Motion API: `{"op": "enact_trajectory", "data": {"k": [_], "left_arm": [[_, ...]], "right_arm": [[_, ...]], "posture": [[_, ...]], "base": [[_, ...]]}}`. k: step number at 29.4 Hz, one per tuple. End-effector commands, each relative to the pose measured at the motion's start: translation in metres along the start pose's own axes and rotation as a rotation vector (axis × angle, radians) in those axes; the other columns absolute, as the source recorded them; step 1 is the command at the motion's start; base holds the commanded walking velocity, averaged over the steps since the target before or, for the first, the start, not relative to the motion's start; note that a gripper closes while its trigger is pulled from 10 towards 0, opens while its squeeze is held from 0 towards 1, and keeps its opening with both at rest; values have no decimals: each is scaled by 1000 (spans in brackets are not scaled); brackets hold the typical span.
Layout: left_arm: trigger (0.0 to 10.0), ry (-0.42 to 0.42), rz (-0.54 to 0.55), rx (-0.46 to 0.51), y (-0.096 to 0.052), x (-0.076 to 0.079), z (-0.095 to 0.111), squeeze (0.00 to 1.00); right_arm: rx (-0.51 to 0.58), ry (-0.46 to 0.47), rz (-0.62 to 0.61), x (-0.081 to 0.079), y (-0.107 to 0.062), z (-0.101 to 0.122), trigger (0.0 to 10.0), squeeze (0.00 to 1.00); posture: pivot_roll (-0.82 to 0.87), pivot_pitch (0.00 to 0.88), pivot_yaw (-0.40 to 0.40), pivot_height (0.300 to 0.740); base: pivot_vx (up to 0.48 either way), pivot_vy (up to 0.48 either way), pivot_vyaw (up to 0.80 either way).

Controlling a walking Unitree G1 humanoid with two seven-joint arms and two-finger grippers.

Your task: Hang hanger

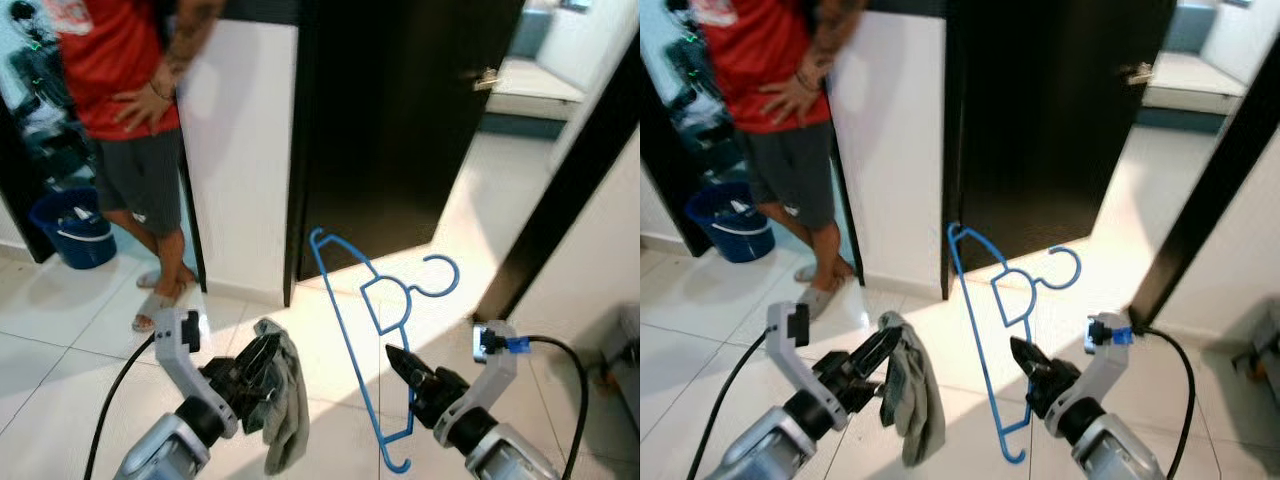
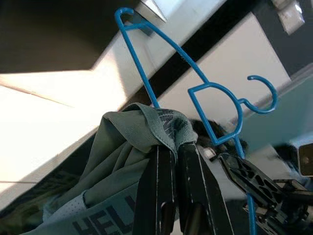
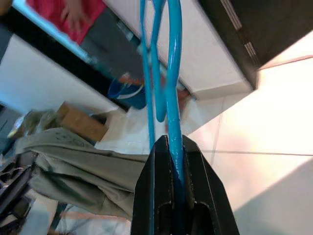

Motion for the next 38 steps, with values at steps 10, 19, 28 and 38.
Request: {"op": "enact_trajectory", "data": {"k": [10, 19, 28, 38], "left_arm": [[10000, -22, -4, -8, -2, 1, -2, 0], [10000, -30, -13, 0, -2, 1, 1, 0], [10000, -27, -10, 3, -1, 1, 2, 0], [10000, -31, -9, 2, 1, 0, 2, 0]], "right_arm": [[6, 21, 11, -2, -2, 3, 10000, 0], [10, 31, 14, -3, -1, 5, 10000, 0], [13, 34, 15, -3, -1, 5, 10000, 0], [11, 42, 19, -1, -1, 8, 10000, 0]], "posture": [[-32, 8, -58, 740], [-34, 21, -58, 740], [-34, 27, -61, 740], [-35, 28, -59, 740]], "base": [[0, 0, -800], [0, 0, -800], [0, 0, -800], [0, 0, -800]]}}
Point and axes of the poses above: a point about 5 cm out from each wrist's last joint towards the gripper, its own y axis pointing out of the wrist towards the gripper, its own z axis along the axis of the wrist's last joint, x = y × z, the point moved 3 cm from there along y, pointing out of the wrist towards the gripper, and after that the axes turned 11 degrees about y, right-handed, at the moved point
